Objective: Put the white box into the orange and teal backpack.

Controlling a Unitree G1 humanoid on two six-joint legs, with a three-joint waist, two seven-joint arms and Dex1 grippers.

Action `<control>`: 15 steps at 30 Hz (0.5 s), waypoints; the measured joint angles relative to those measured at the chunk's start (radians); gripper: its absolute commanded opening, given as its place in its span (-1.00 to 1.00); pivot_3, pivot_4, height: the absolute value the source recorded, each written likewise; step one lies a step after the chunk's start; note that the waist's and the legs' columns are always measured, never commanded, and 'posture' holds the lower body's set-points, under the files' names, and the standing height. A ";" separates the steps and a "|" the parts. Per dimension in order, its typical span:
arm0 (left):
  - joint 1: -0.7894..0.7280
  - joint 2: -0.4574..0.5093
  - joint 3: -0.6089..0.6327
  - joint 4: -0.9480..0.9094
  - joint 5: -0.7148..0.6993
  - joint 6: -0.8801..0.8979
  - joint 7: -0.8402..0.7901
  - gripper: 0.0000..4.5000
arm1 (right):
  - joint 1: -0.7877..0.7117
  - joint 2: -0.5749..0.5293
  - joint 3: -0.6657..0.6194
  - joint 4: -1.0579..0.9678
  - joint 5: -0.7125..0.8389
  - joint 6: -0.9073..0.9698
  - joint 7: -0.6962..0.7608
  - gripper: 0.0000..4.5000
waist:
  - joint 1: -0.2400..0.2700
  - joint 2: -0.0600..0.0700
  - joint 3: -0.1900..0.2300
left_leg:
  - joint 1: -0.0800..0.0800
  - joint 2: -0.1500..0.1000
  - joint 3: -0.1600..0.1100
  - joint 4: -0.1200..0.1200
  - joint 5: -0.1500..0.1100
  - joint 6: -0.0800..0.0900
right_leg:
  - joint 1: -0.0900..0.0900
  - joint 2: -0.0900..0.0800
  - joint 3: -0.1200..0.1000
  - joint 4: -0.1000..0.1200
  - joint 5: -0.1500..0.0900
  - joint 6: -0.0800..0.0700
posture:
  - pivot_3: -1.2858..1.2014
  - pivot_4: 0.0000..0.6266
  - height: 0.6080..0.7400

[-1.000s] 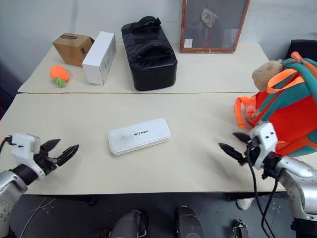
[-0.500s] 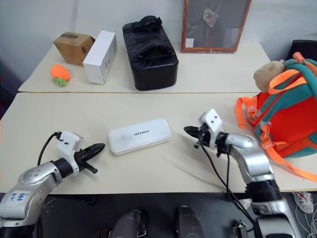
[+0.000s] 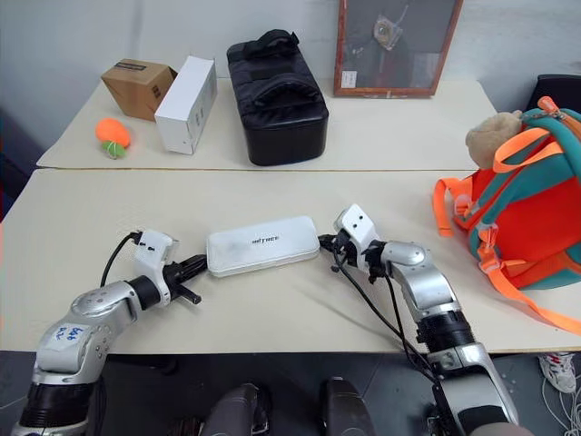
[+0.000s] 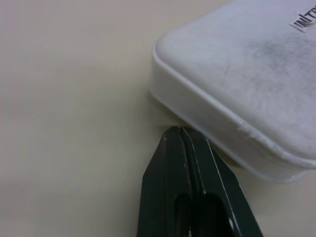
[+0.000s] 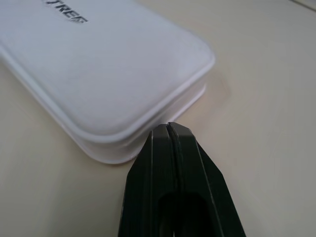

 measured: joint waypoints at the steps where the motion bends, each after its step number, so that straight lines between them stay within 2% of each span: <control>1: -0.011 0.000 -0.004 0.014 0.006 -0.008 -0.005 -0.98 | 0.019 -0.004 0.001 -0.025 0.003 0.008 0.008 -1.00 | 0.000 0.000 0.000 | 0.000 0.000 0.000 0.000 0.000 0.001 | 0.000 0.000 0.000 0.000 0.000 0.000 | 0.03 -0.52 1.00; 7: -0.061 0.014 -0.012 0.092 0.025 -0.049 -0.050 -0.98 | 0.103 -0.038 -0.016 -0.130 0.020 0.051 0.017 -1.00 | -0.001 0.000 0.000 | 0.000 0.000 0.000 0.000 0.000 0.002 | 0.000 0.000 0.000 0.000 0.000 0.000 | 0.03 -0.52 1.00; 10: -0.061 0.077 -0.008 0.123 0.032 -0.071 -0.097 -0.98 | 0.131 -0.053 -0.023 -0.167 0.025 0.068 0.014 -1.00 | -0.007 0.000 0.000 | 0.001 0.000 0.000 -0.001 0.000 0.001 | 0.000 0.000 0.000 0.000 0.000 0.000 | 0.03 -0.52 1.00; 13: -0.053 0.123 0.018 0.146 0.022 -0.069 -0.144 -0.72 | 0.130 -0.057 -0.025 -0.166 0.024 0.067 0.009 -1.00 | -0.010 0.000 0.000 | 0.001 0.000 0.000 -0.001 0.000 0.001 | 0.000 0.000 0.000 0.000 0.000 0.000 | 0.03 -0.52 1.00; 15: -0.053 0.144 0.057 0.175 -0.014 -0.041 -0.179 -0.46 | 0.118 -0.058 -0.025 -0.156 0.020 0.062 0.007 -1.00 | -0.011 0.000 0.000 | 0.001 0.001 0.000 -0.001 0.000 0.001 | 0.000 0.000 0.000 0.000 0.000 -0.001 | 0.03 -0.52 1.00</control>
